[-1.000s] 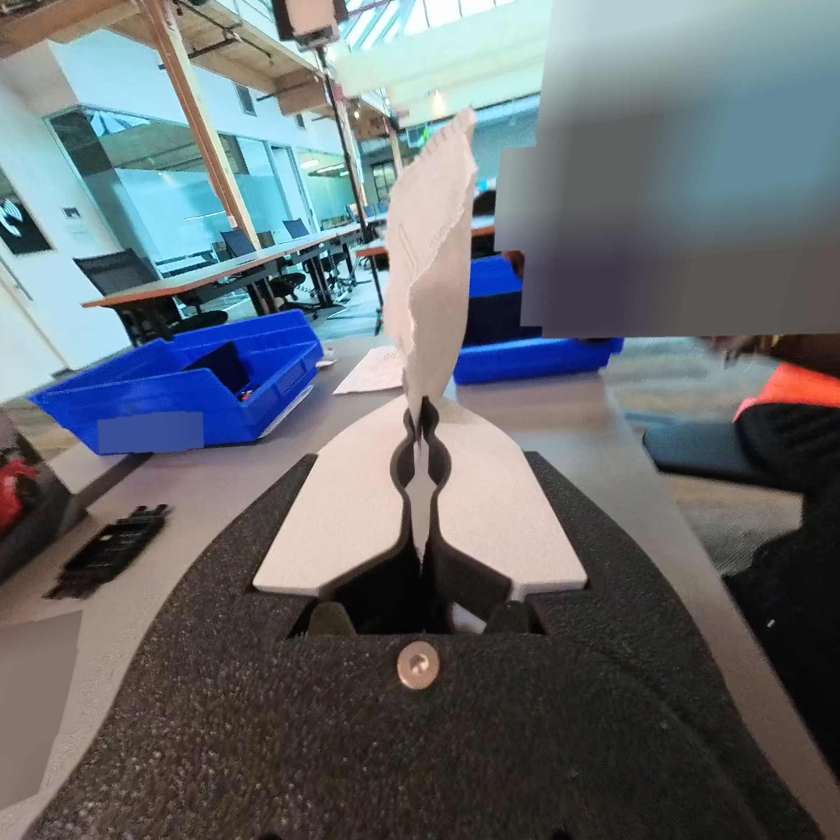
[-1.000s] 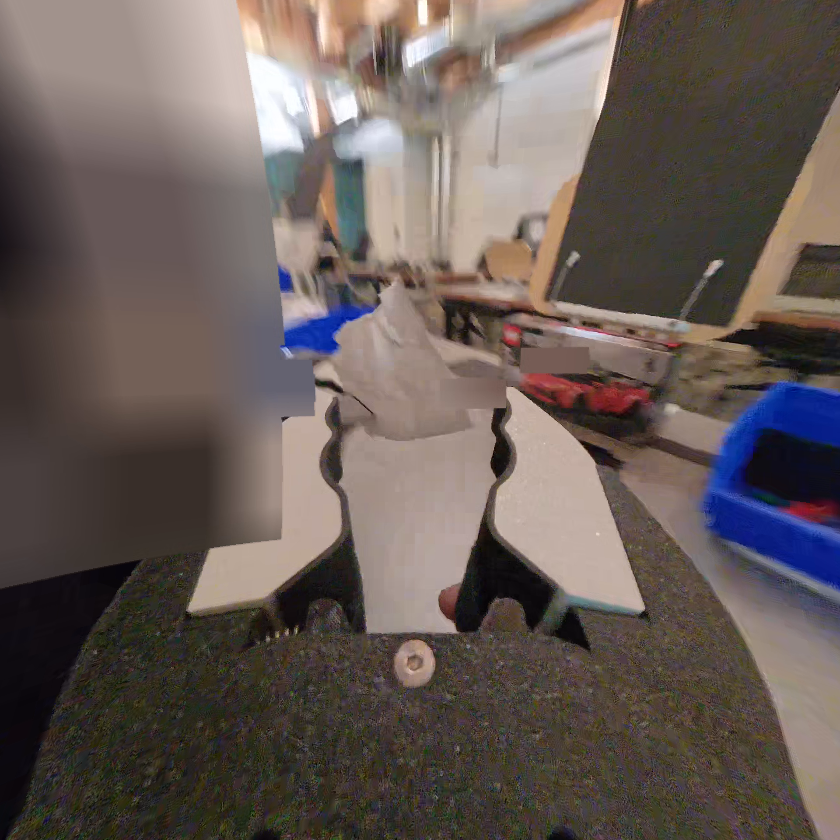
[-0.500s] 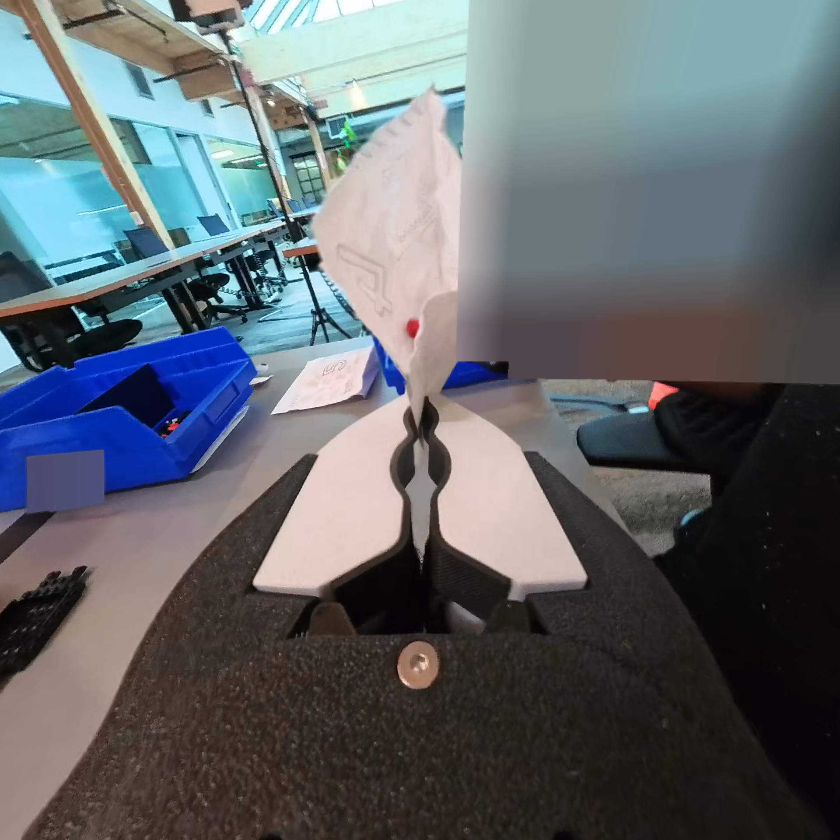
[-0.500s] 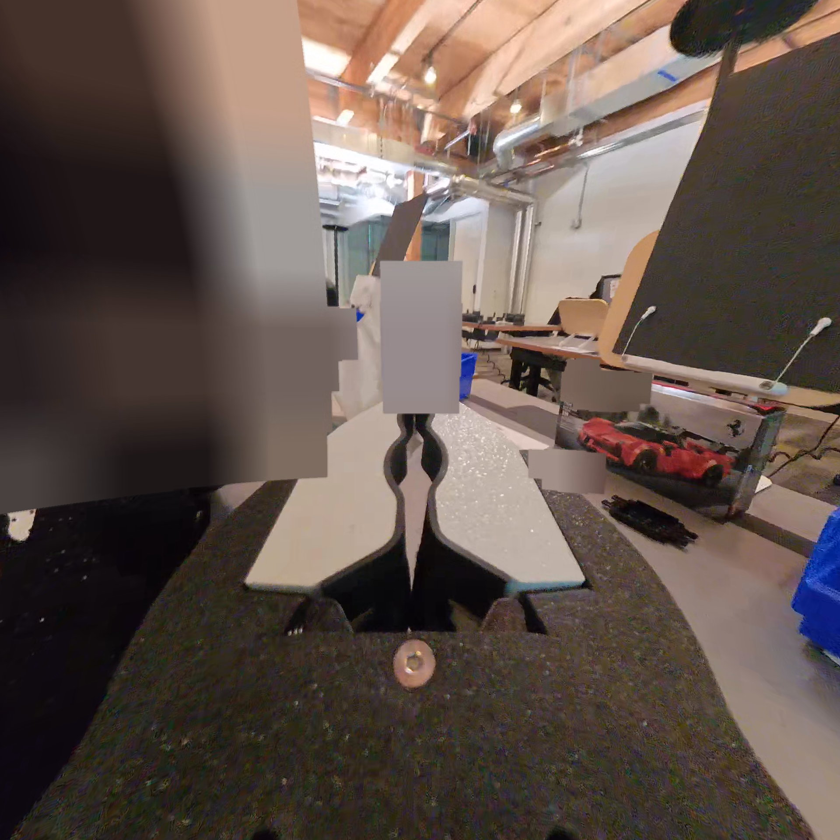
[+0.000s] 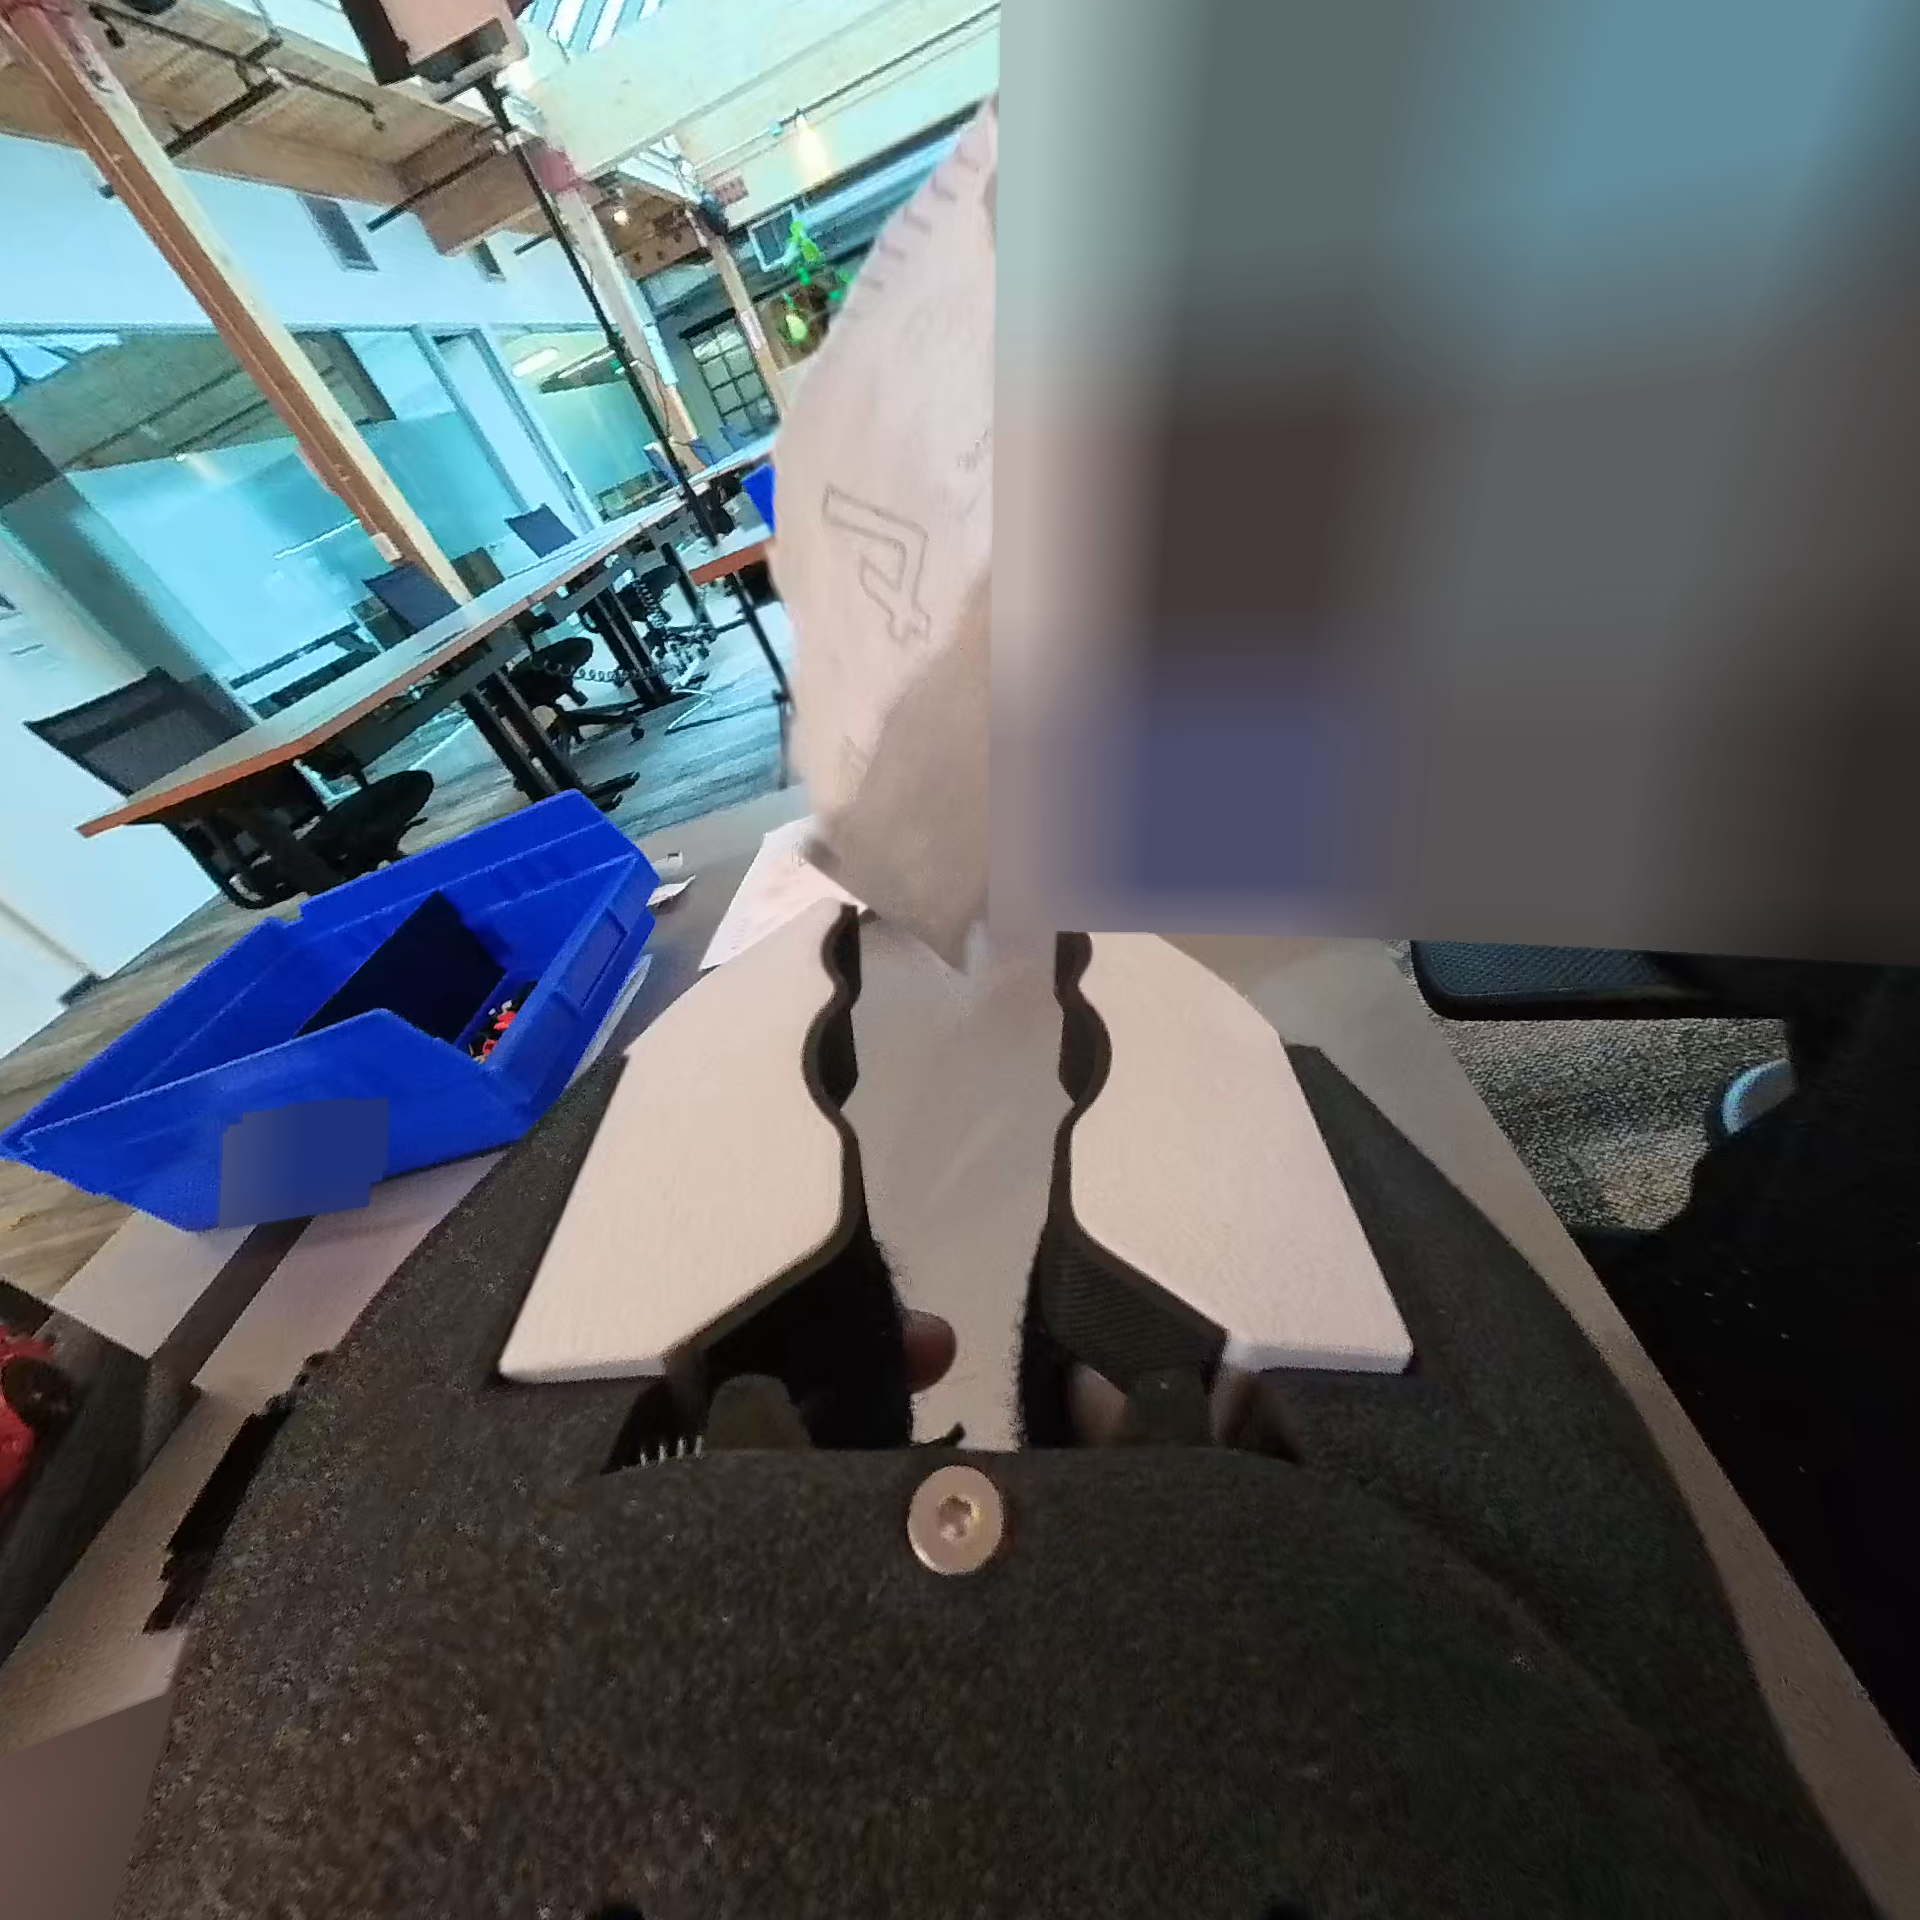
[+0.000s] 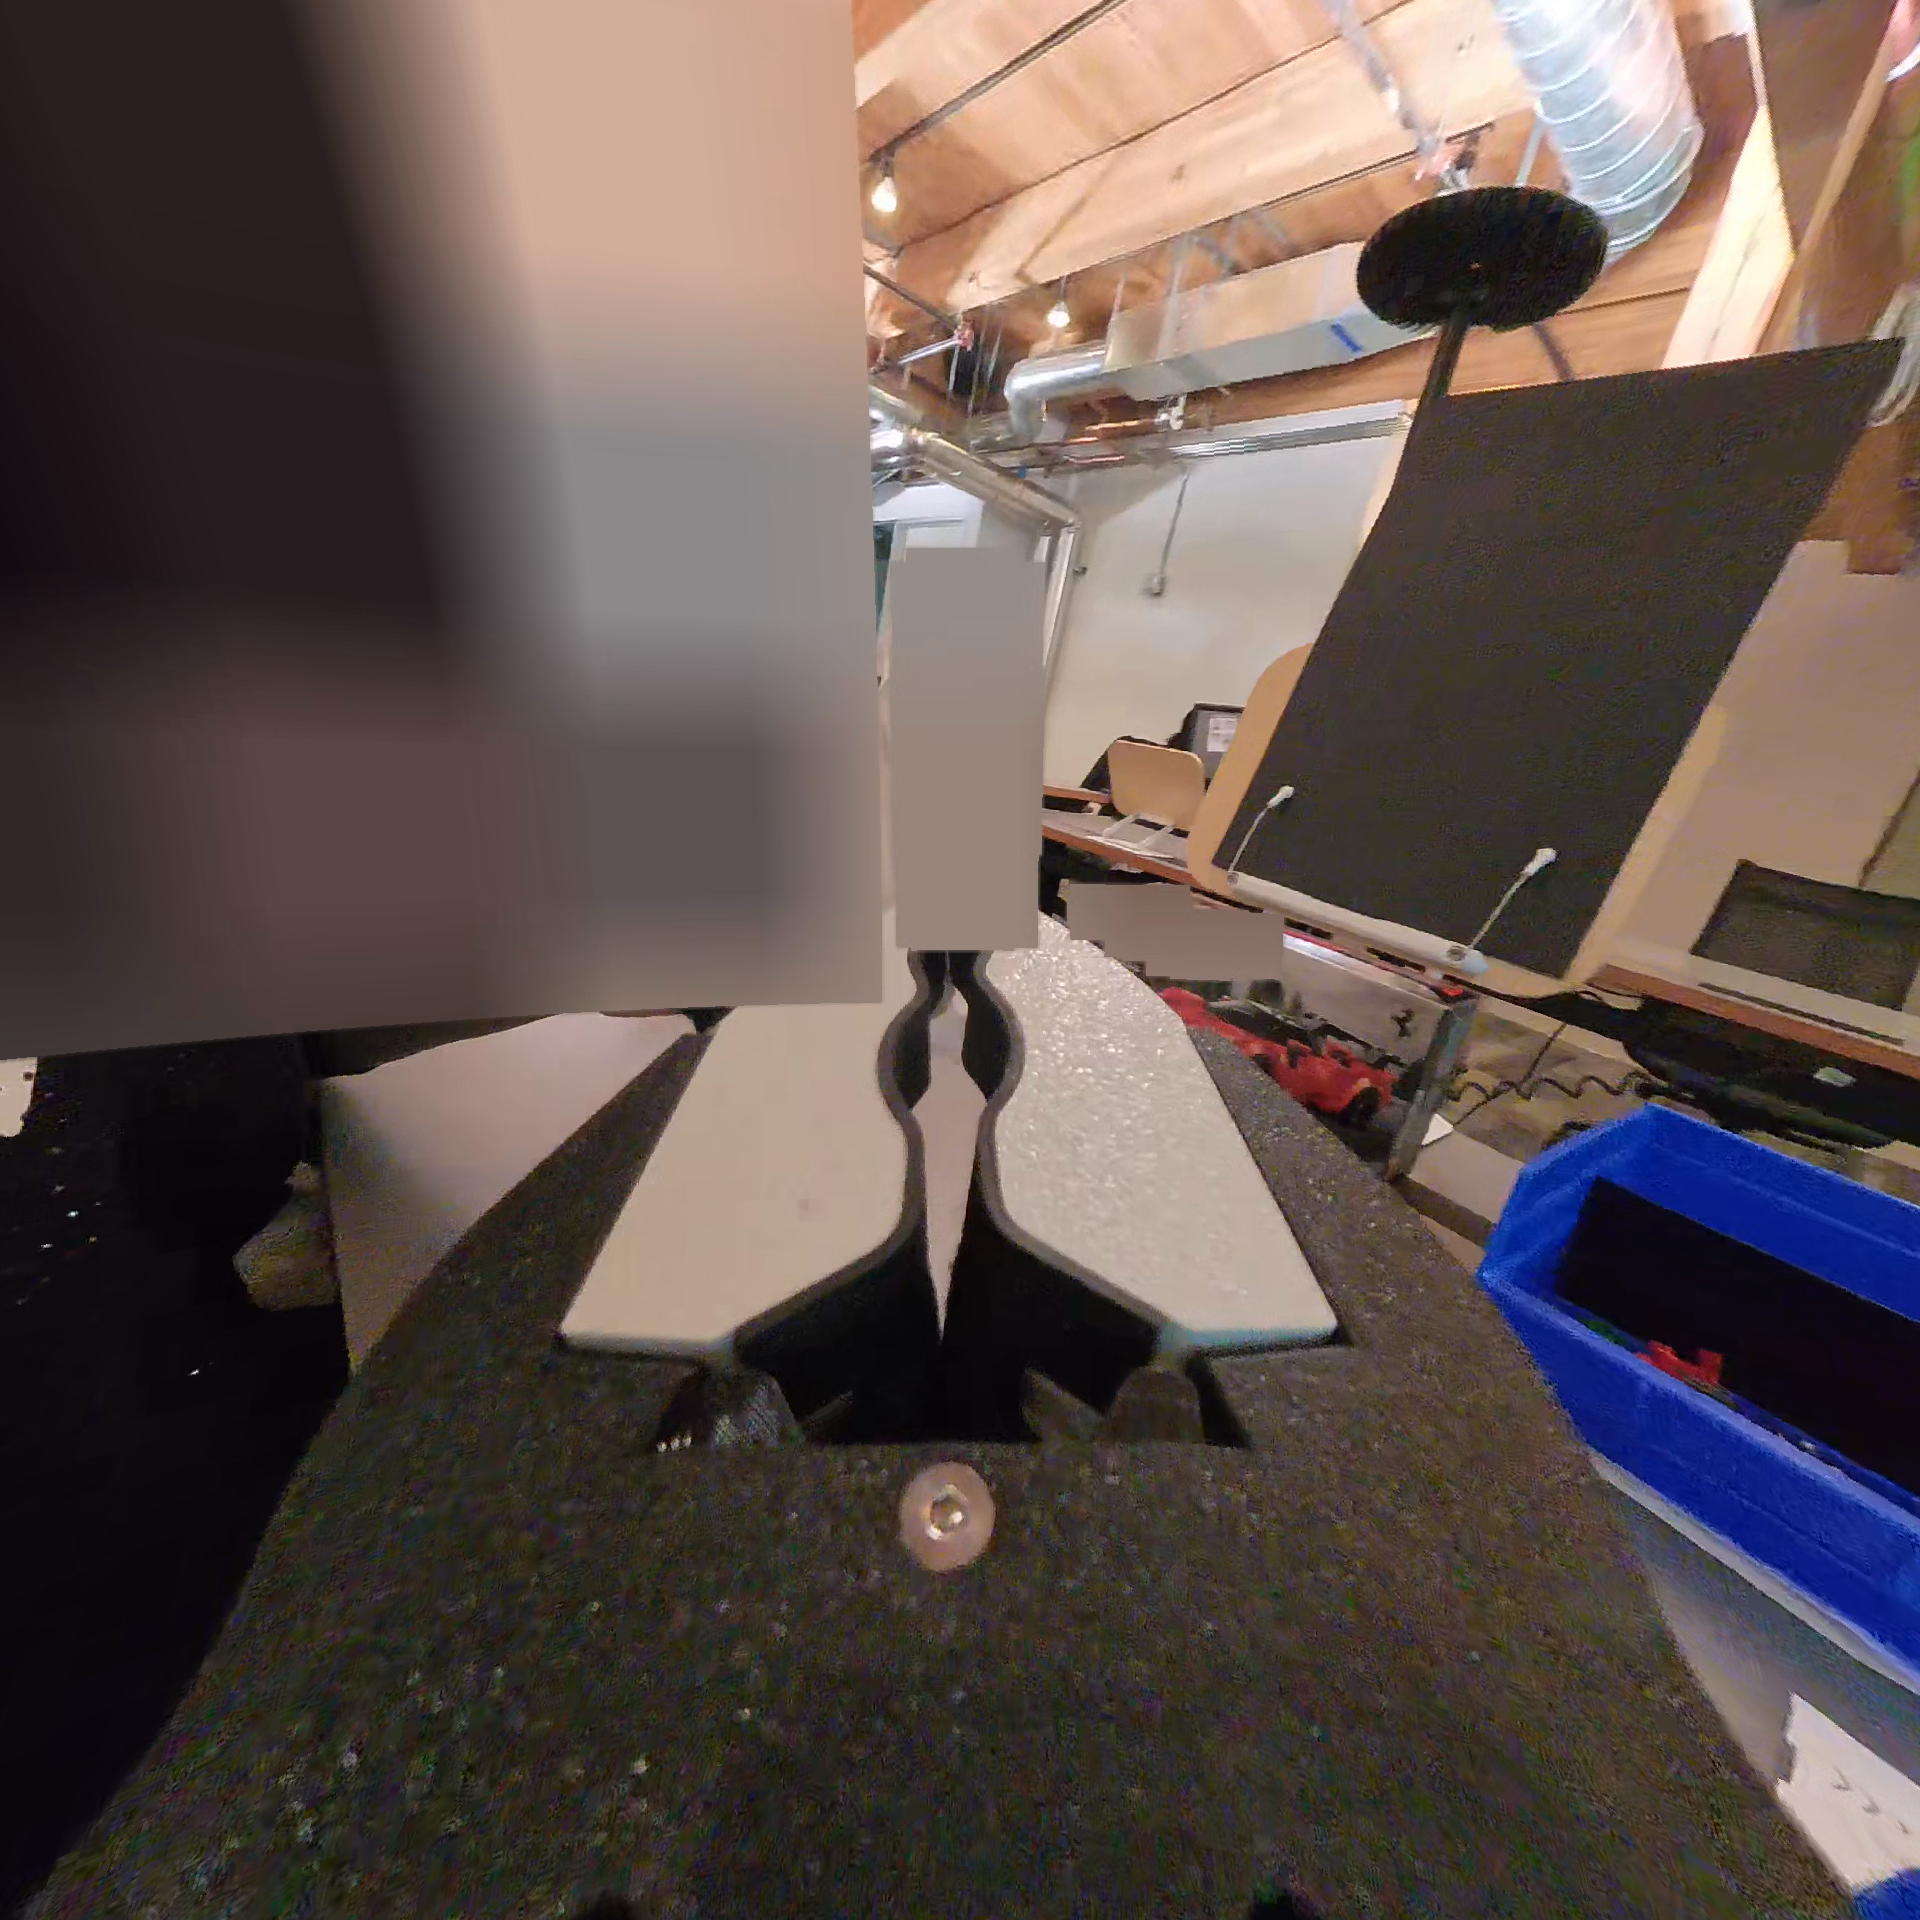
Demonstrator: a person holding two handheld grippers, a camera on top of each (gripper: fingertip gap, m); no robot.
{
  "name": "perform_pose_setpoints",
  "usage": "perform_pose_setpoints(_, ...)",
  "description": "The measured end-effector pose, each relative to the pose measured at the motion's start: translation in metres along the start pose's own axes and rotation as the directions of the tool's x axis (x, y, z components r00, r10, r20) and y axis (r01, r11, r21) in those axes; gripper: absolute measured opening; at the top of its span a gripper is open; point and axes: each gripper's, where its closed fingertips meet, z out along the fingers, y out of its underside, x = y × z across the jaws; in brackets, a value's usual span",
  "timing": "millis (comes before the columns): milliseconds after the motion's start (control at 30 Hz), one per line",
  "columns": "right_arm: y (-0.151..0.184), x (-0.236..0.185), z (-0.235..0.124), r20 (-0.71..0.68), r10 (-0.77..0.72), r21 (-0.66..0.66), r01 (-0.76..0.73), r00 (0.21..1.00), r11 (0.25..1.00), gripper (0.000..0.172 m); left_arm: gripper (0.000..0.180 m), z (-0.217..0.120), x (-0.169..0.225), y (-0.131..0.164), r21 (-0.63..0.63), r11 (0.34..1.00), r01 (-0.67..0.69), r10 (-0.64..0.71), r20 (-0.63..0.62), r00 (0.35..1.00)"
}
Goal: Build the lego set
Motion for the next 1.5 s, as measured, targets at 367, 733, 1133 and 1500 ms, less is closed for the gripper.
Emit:
perform_pose_setpoints(367, -0.047, 0.110, -0.188, -0.589, -0.249, -0.297, 0.081, 0.768, 0.951, 0.000, 0.037, -0.032, -0.011, 0.041, -0.094, 0.992, 0.080, -0.072, 0.086, 0.994)
perform_pose_setpoints(733, -0.001, 0.182, -0.306, -0.137, -0.319, -0.967, -0.196, 0.938, -0.161, 0.000, 0.037, -0.056, -0.020, 0.058, -0.164, 0.985, 0.046, -0.023, 0.140, 0.990)
perform_pose_setpoints(1133, 0.051, 0.212, -0.290, -0.009, 0.009, -0.691, 0.000, 1.000, -0.723, 0.000, 0.037, -0.063, -0.016, 0.062, -0.222, 0.974, -0.038, 0.072, 0.147, 0.987)
perform_pose_setpoints(1500, 0.064, 0.221, -0.279, 0.070, 0.029, -0.724, 0.071, 0.997, -0.686, 0.000, 0.037, -0.061, -0.016, 0.066, -0.235, 0.971, -0.054, 0.087, 0.134, 0.987)
